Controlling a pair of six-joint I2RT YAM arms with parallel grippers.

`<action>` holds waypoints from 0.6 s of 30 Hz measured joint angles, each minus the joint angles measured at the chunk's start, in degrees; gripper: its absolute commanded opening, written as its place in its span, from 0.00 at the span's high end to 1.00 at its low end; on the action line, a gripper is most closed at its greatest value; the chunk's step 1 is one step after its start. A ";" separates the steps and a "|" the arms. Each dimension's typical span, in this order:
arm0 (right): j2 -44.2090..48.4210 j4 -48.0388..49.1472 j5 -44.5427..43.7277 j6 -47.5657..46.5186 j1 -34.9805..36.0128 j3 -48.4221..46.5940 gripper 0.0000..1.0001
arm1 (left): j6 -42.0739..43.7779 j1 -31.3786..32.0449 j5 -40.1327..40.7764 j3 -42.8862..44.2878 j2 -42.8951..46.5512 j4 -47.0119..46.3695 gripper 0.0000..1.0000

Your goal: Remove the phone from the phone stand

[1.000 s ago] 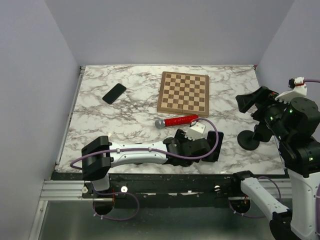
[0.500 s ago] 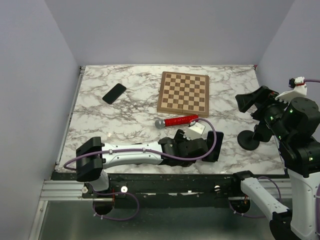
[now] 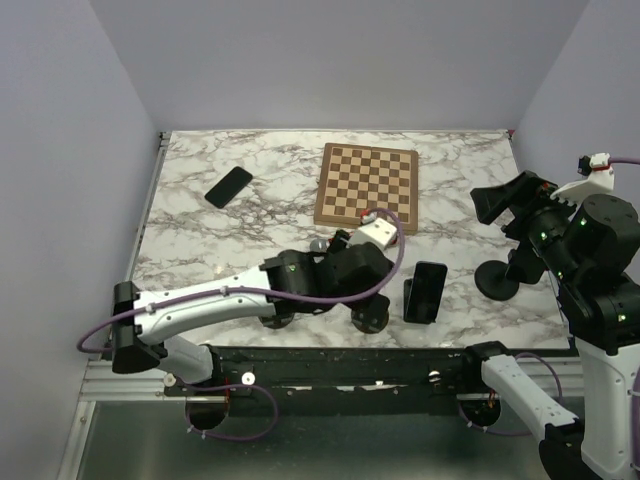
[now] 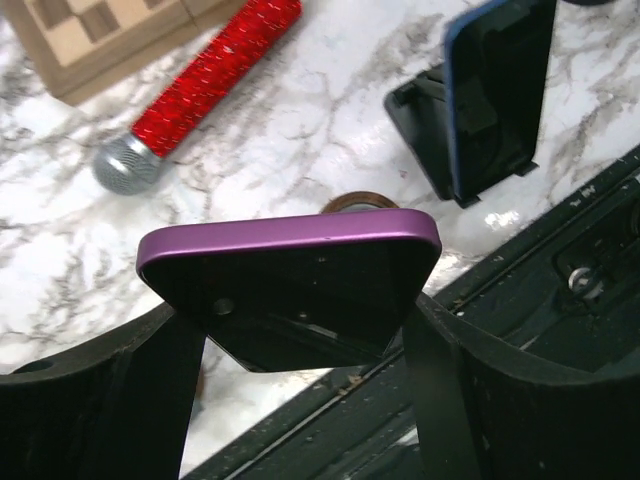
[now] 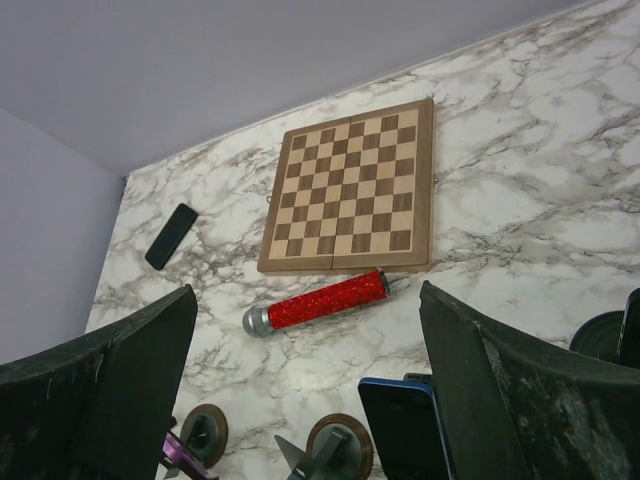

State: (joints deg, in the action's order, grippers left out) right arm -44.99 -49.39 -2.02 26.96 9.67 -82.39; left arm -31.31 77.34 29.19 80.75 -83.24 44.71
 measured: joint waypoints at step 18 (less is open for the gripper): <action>0.00 -0.04 0.02 0.00 0.00 -0.02 0.00 | 30.27 -46.95 -14.58 1.86 -0.11 2.25 1.00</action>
State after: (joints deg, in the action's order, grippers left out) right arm -44.99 -49.43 -2.00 26.96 9.67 -82.41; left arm -1.04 30.39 14.61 82.61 -83.35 46.96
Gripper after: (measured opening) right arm 0.998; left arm 0.778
